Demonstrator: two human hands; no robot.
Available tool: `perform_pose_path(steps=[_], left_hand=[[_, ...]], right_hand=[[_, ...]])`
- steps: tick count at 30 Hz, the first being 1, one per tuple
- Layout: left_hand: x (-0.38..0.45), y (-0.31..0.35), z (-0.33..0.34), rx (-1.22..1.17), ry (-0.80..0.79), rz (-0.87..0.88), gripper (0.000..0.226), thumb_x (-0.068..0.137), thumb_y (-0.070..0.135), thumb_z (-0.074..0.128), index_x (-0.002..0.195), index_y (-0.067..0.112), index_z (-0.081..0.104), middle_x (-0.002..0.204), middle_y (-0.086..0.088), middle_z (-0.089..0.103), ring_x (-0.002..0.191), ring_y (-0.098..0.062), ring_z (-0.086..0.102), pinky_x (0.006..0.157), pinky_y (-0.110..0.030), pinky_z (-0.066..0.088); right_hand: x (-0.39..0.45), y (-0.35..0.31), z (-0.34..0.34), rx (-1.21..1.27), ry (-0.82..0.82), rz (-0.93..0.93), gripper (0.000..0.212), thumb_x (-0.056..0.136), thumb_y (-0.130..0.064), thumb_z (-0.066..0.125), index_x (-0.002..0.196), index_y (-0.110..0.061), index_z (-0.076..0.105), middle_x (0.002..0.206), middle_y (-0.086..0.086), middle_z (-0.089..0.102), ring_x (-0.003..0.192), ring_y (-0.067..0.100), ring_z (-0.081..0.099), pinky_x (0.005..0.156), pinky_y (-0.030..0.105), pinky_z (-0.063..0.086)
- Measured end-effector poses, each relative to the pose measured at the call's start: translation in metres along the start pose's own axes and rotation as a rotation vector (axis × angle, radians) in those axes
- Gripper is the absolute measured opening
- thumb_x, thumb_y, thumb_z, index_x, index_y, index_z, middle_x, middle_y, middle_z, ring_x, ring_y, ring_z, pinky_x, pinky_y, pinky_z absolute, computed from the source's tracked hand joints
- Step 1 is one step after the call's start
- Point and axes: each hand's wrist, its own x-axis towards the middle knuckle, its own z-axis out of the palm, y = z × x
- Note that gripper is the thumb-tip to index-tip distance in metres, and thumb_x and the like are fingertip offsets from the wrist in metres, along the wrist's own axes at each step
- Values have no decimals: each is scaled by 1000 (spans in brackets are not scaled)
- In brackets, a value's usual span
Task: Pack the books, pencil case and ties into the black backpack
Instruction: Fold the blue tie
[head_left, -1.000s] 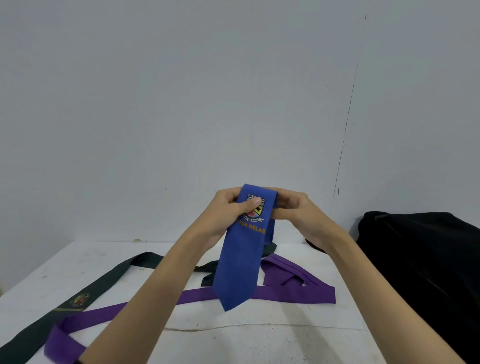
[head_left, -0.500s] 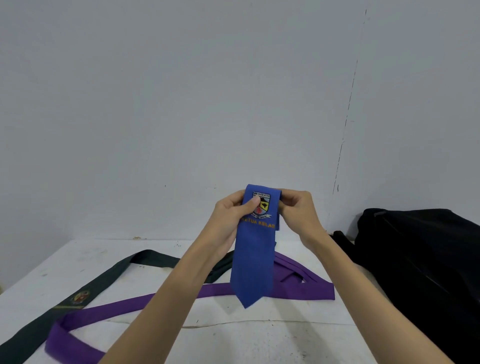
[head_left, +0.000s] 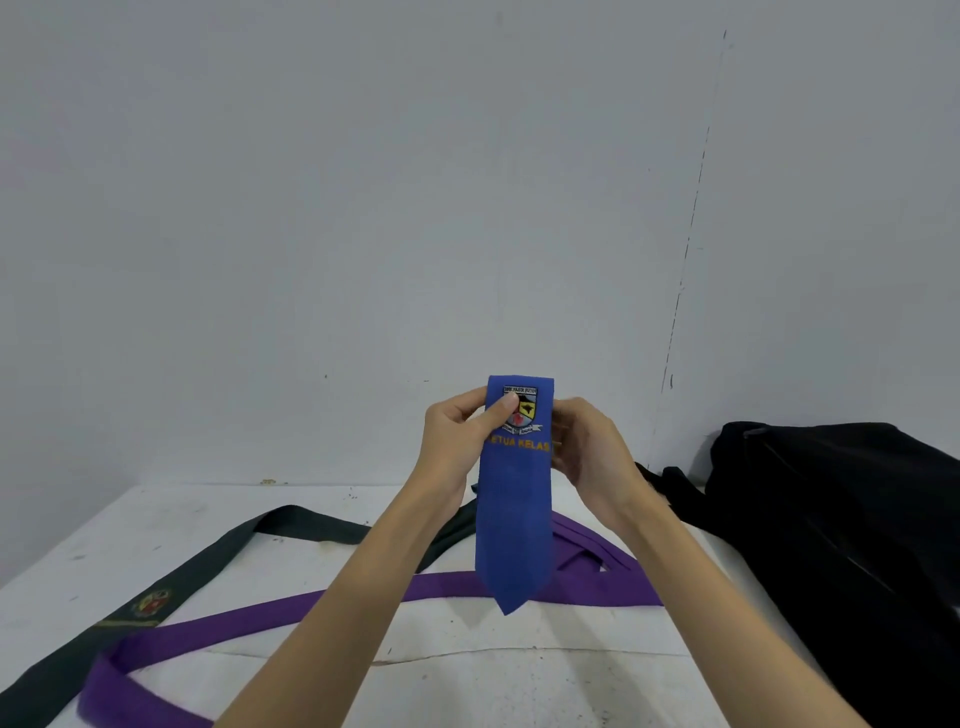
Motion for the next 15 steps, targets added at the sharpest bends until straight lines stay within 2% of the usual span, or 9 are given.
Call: perform_pose_path(steps=[3,6,8,12,15], left_hand=[[2,2,2,6,6,10,13,85,15,67,96,12,73,88,-7,74,74,-16,69,68,-26,56],[4,6,3,12,-17,4,15,85,14,67,98,9,73,89,-8,74,73,-16,68,63,-22,54],[6,9,3,23,-29,-4,15,84,13,69,97,8,73,91,-9,74,77,-18,68,65,-22,55],[10,18,4,16,-46,30,18,81,9,70,98,3,72,98,-14,71,82,-22,67,72,-26,56],[13,27,3,22,-47,81,18,81,7,69,98,0,71,101,-14,69,84,-22,67,78,-29,56]], right_hand=[[-1,-4,-1,-1,-43,-11,41,86,-44,52,107,-12,68,96,5,73,86,18,69,72,21,54],[-2,-1,1,-106,-17,-65,28,82,-22,68,108,-12,66,101,7,72,91,19,68,76,24,55],[-1,3,3,-172,56,-68,22,82,-11,70,103,-15,65,98,4,71,86,15,67,74,22,56],[-3,11,5,-201,61,-50,15,83,-12,69,96,-18,64,99,4,70,89,21,67,82,32,55],[-7,16,6,-215,26,-36,12,86,-17,66,96,-22,62,100,0,70,89,19,67,82,32,55]])
